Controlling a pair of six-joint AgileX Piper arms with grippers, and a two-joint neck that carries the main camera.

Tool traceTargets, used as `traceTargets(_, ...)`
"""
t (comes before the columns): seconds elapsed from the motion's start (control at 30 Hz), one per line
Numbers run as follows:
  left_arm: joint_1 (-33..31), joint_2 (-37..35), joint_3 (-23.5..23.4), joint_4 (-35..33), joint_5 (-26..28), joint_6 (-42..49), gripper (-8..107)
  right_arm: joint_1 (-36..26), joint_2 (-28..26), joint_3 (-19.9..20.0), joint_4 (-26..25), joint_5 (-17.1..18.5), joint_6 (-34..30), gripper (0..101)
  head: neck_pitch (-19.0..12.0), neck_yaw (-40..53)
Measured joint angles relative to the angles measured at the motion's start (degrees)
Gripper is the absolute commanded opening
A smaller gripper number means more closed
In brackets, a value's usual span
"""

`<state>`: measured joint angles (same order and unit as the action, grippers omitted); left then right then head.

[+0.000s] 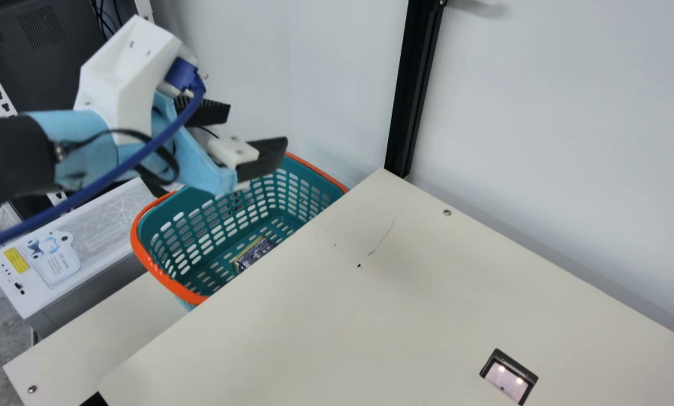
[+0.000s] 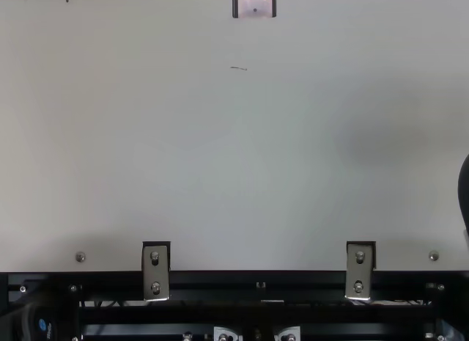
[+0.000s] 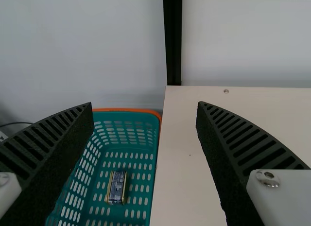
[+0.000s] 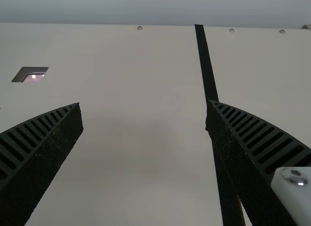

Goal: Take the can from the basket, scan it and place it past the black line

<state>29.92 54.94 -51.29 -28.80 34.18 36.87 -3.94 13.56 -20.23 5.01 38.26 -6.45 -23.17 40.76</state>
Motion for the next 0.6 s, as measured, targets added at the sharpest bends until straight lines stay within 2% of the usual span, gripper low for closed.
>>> traceTargets(0.33,20.55,11.04,-7.26,-17.8,12.44,23.64,90,0.0,0.0,0.0,0.0,0.0,0.0,101,0.0,0.0)
traceTargets(0.47,27.75,15.31,-10.05,-20.21,16.9,31.21,90,0.0,0.0,0.0,0.0,0.0,0.0,101,0.0,0.0)
traceTargets(0.6,31.4,19.05,-12.42,-18.53,19.87,35.42,90,0.0,0.0,0.0,0.0,0.0,0.0,101,0.0,0.29)
